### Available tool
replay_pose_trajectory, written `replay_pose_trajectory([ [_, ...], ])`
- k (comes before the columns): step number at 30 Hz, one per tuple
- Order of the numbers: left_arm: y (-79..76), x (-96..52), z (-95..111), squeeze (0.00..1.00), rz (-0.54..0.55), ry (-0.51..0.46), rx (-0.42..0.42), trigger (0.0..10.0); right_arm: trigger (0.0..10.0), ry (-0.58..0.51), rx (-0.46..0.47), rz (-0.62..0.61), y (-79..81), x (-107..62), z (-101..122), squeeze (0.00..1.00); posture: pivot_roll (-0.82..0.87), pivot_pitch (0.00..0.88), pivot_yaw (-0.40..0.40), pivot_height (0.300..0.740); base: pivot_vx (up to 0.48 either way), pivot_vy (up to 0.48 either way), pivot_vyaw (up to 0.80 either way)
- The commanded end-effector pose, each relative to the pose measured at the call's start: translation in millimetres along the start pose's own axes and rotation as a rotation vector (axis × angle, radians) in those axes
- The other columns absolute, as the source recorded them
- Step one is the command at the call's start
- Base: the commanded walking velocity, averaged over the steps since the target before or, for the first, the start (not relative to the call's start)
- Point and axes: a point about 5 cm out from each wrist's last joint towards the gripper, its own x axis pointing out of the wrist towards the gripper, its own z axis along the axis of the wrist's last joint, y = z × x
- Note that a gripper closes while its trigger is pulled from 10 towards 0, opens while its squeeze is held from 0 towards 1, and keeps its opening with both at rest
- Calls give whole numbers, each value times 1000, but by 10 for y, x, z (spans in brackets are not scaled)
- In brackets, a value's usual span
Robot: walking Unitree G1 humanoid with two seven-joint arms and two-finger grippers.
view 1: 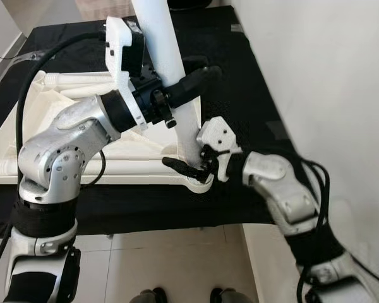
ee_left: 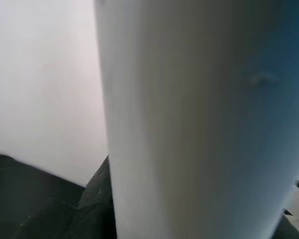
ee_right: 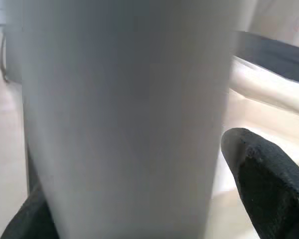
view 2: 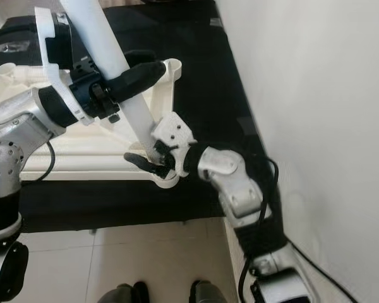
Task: Building children table
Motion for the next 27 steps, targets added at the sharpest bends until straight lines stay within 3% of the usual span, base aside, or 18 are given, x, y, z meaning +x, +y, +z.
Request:
replay_pose_trajectory([
  [1,-148,25,-7,0,-89,-10,-41,0,10000,-57,26,62,-18,40,63,0,-29,203,4,740,0,0,0],
  [10,-170,151,19,0,-159,3,-49,0,10000,-180,101,291,23,97,382,0,-38,203,8,740,0,0,0],
  [15,-191,246,7,0,-208,20,-48,0,10000,-185,98,390,81,143,476,0,-43,201,10,740,0,0,0],
  [16,-196,269,-4,0,-222,23,-45,0,4706,-148,82,410,102,162,471,0,-46,201,10,740,0,0,0],
  [17,-196,269,-4,0,-222,23,-45,0,4706,-148,82,410,102,162,471,0,-46,201,10,740,0,0,0],
  [18,-195,271,-11,0,-227,24,-45,0,3569,-116,74,422,117,171,454,0,-46,201,10,740,0,0,0],
  [19,-192,273,-15,0,-233,23,-46,0,0,-82,61,434,136,177,432,0,-47,201,11,740,0,0,0],
  [27,-196,346,56,0,-272,3,-26,0,0,77,50,447,190,178,313,0,-49,201,11,740,0,0,0],
])
